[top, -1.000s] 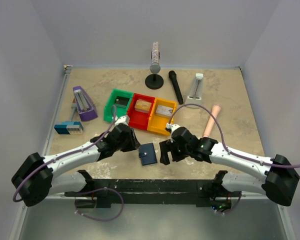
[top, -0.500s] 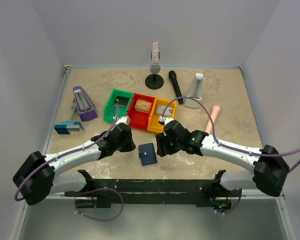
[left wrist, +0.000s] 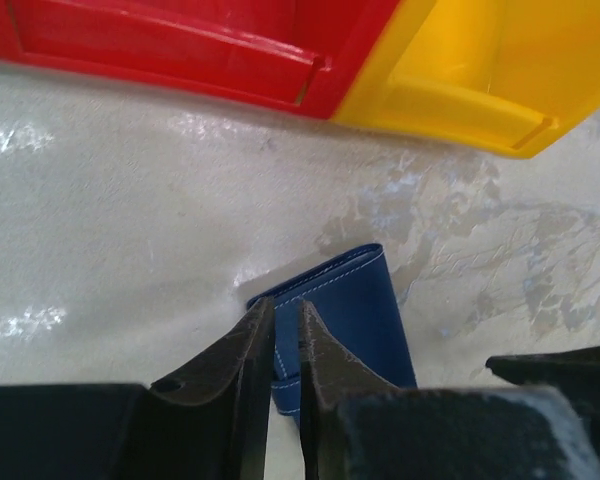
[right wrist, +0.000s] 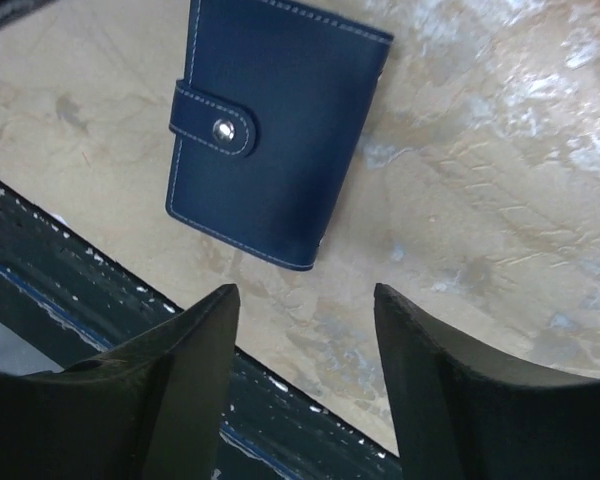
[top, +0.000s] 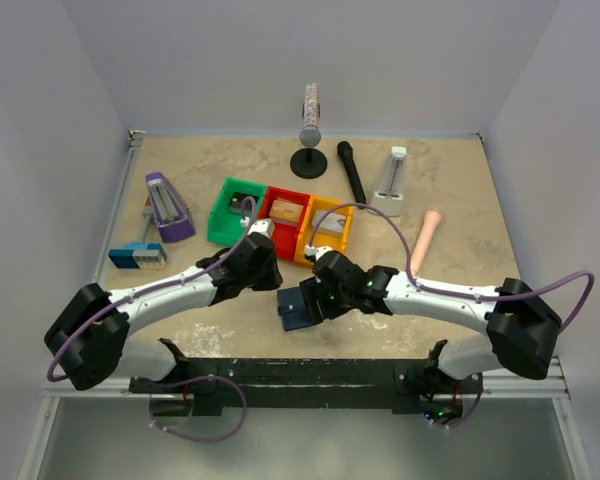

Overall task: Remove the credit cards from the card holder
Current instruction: Move the card holder to the center of the board.

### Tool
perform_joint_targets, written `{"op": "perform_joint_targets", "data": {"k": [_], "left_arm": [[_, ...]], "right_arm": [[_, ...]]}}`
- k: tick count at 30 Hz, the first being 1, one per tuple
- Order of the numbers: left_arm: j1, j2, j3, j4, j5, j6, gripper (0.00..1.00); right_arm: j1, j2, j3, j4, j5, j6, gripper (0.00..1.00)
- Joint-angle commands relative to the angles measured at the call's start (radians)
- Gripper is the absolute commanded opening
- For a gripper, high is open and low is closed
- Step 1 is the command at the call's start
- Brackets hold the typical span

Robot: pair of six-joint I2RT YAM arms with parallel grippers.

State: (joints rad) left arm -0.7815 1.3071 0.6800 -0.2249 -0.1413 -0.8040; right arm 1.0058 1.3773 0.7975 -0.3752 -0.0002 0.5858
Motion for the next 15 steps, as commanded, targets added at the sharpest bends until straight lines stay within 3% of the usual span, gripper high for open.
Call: {"op": "perform_joint_targets", "data": {"k": [1, 15], "left_arm": [[0.010, 0.050, 0.049, 0.067, 0.032, 0.046, 0.21], [0.010, 0.190, 0.066, 0.122, 0.078, 0.057, 0.20]], "right_arm": [[0.039, -0.015, -0.015, 0.032, -0.007, 0.042, 0.64], [0.109, 0.063, -0.055, 0.041, 0.029, 0.054, 0.67]]}}
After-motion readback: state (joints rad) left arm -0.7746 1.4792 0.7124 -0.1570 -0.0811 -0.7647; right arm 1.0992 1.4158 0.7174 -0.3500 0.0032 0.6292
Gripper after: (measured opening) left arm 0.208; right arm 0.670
